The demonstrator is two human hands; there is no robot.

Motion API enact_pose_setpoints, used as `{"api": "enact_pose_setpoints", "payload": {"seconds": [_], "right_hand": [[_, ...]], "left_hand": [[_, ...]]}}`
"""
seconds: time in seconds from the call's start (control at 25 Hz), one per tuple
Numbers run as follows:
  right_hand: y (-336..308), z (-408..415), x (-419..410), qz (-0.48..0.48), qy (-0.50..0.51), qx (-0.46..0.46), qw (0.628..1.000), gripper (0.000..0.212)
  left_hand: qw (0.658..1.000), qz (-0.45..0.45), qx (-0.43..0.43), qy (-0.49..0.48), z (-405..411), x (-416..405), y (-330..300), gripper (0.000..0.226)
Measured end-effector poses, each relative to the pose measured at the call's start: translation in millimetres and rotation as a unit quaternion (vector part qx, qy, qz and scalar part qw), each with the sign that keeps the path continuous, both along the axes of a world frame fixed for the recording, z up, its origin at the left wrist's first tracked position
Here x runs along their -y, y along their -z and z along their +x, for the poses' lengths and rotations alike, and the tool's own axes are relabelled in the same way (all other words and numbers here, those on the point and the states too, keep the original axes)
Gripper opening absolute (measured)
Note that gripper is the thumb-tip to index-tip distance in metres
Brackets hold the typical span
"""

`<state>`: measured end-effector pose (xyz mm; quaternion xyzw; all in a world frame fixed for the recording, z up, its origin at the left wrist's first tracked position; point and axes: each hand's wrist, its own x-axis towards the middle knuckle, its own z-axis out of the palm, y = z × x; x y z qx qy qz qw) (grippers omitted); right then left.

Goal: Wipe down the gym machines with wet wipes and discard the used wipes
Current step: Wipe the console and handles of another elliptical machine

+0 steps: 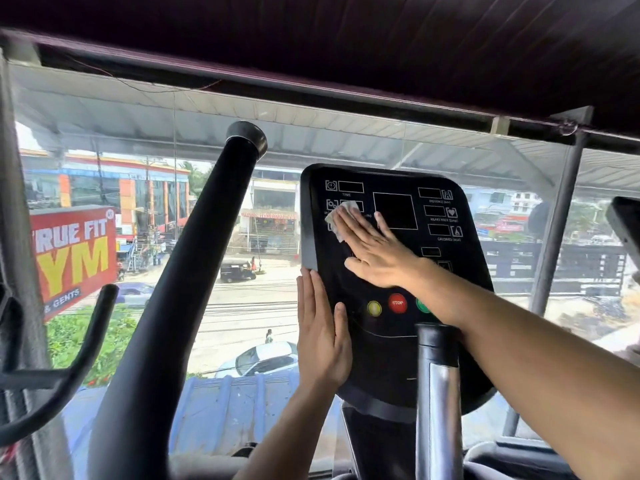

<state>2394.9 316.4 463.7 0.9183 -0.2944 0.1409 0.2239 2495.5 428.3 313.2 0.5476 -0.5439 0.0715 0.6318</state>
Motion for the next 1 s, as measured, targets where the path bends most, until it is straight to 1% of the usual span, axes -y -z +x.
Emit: {"api": "enact_pose_setpoints", "payload": {"seconds": [0.08, 0.16, 0.28, 0.36, 0.4, 0.48, 0.56, 0.6, 0.68, 0.76, 0.84, 0.88, 1.0], "right_hand": [[0.3, 9.1, 0.7, -0.004, 0.008, 0.02, 1.0, 0.085], [14.6, 7.3, -5.7, -0.014, -0.006, 0.024, 1.0, 0.086], [43.0, -16.4, -16.9, -0.037, -0.033, -0.004, 0.999, 0.085], [46.5, -32.4, -12.4, -0.066, -0.012, -0.002, 0.998, 0.085], [43.1, -35.9, -6.8, -0.068, 0.013, 0.017, 0.997, 0.085], [29.8, -31.5, 4.8, -0.033, 0.057, 0.07, 0.995, 0.087], [16.4, -14.6, 12.5, 0.014, 0.066, 0.111, 0.992, 0.09], [12.6, -2.9, 12.0, 0.025, 0.06, 0.122, 0.99, 0.09], [16.5, 15.7, 1.4, 0.008, 0.033, 0.115, 0.993, 0.087], [33.5, 18.6, -17.5, -0.01, -0.012, 0.094, 0.995, 0.083], [58.8, 8.0, -37.2, -0.013, -0.043, 0.092, 0.995, 0.082], [73.3, -1.9, -41.9, -0.017, -0.036, 0.1, 0.994, 0.083], [93.9, -32.6, -30.2, -0.021, 0.06, 0.166, 0.984, 0.087]], "left_hand": [[0.999, -0.029, -0.005, 0.029, 3.0, -1.4, 6.7, 0.061], [0.998, -0.041, -0.026, 0.043, 4.3, 0.2, 8.5, 0.058], [0.996, -0.056, -0.043, 0.061, 3.3, 1.3, 10.0, 0.056], [0.995, -0.065, -0.041, 0.069, 5.0, 1.2, 9.6, 0.054], [0.994, -0.066, -0.038, 0.073, 5.8, 1.5, 9.2, 0.053], [0.994, -0.056, -0.04, 0.08, 6.7, 0.9, 9.7, 0.054], [0.993, -0.054, -0.05, 0.087, 7.5, -0.1, 10.4, 0.058], [0.993, -0.056, -0.053, 0.088, 8.4, 0.0, 10.5, 0.058], [0.992, -0.064, -0.063, 0.084, 7.7, 0.0, 10.7, 0.056], [0.99, -0.076, -0.082, 0.085, 4.1, -2.2, 12.8, 0.053], [0.988, -0.085, -0.095, 0.088, 4.0, -4.8, 14.5, 0.051], [0.988, -0.083, -0.097, 0.088, 4.1, -4.5, 14.9, 0.051], [0.991, -0.074, -0.074, 0.079, 3.2, -3.6, 15.6, 0.052]]}}
